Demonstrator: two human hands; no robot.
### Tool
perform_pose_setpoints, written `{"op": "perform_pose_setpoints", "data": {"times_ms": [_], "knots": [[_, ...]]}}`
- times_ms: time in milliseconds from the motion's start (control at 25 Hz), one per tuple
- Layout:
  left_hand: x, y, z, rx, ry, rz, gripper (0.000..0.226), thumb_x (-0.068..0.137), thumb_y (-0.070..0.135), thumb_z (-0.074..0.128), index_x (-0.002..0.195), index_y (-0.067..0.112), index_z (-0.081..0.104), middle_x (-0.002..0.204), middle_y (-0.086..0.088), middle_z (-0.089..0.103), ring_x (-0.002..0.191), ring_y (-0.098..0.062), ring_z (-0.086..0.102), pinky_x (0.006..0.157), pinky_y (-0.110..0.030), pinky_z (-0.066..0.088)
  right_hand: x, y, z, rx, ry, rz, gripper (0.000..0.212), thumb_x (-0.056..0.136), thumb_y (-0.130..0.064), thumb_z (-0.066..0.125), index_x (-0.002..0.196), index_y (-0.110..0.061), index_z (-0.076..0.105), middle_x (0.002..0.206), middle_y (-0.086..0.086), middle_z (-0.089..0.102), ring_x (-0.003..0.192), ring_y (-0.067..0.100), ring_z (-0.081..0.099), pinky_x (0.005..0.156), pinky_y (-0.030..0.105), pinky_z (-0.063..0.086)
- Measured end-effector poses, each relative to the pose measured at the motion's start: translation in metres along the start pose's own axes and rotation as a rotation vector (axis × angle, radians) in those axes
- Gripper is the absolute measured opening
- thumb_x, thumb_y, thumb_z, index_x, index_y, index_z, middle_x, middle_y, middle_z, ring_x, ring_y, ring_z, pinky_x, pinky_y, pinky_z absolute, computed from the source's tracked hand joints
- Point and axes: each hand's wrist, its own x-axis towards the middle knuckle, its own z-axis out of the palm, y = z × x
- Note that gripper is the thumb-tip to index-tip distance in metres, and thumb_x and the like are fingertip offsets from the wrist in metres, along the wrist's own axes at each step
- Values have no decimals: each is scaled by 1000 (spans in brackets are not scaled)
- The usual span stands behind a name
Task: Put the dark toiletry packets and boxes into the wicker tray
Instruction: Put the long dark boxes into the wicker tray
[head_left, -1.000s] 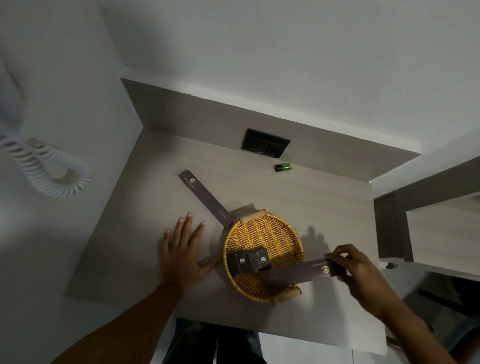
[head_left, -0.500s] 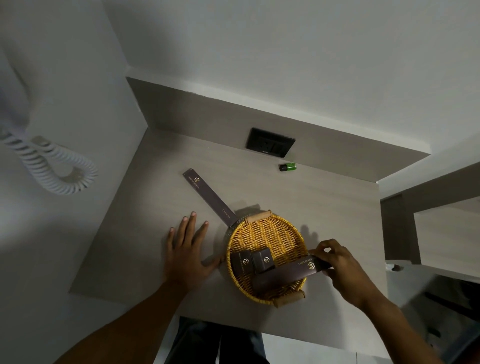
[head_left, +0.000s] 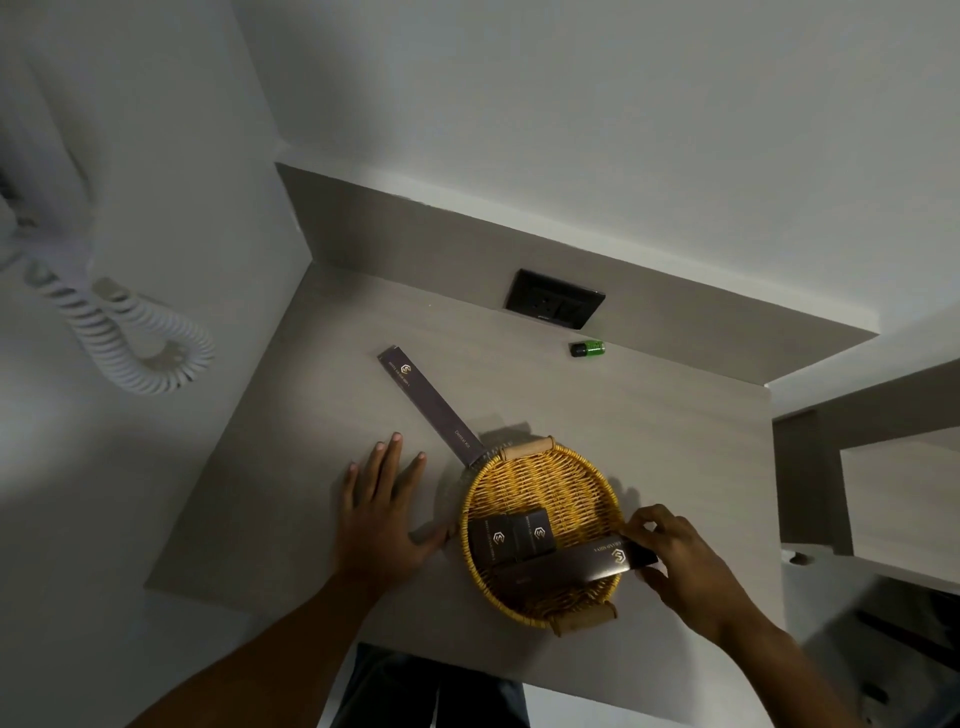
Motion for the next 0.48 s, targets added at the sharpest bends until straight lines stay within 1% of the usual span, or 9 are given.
{"op": "perform_pose_setpoints", "data": {"times_ms": [80,120,240,280,320,360,440,480], "knots": [[0,0,1,-8,8,9,99,77,83,46,156,25,29,169,-10,13,156,-31,12,121,-58,18,2,2,-12,5,-56,16,48,83,-28,69,129,-28,54,134,-2,49,115,16,46,90,28,48],[0,0,2,-11,12,10,99,78,83,45,156,25,29,169,-10,14,156,-31,13,120,-57,19,6,0,-21,31,-19,25,48,83,-36,67,129,-30,53,135,-4,49,116,17,46,91,30,47],[0,-1,3,-13,15,-2,100,77,86,44,156,26,30,169,-10,16,156,-30,16,120,-55,18,46,-43,-42,134,304,-11,45,85,-56,53,123,-33,55,125,-6,59,110,17,53,88,34,47],[0,-1,3,-11,9,-4,100,77,87,44,155,26,32,168,-11,18,155,-31,18,120,-55,19,68,-69,-43,114,375,-44,45,85,-60,49,121,-33,54,122,-7,61,107,16,55,88,37,48],[0,-1,3,-6,2,-6,98,77,87,45,154,26,35,168,-11,20,154,-32,20,119,-56,20,93,-99,-40,67,399,-69,48,84,-63,46,121,-33,54,121,-6,62,107,16,56,89,39,47],[1,-1,3,-3,-6,-8,97,77,86,45,152,25,38,167,-12,23,153,-33,24,118,-57,23,119,-128,-32,5,364,-78,51,83,-63,47,122,-31,53,121,-4,63,108,18,56,93,42,43],[2,-1,5,-2,-22,-18,96,75,83,49,152,26,39,165,-12,26,150,-35,30,115,-58,28,161,-171,-15,-140,137,-35,59,81,-62,53,124,-22,50,122,4,61,111,25,55,99,45,35],[2,-1,6,-1,-29,-29,98,73,83,51,153,27,37,165,-11,26,150,-35,31,114,-59,30,177,-183,-7,-209,27,-20,59,81,-57,56,124,-17,50,121,8,61,110,28,55,101,47,32]]}}
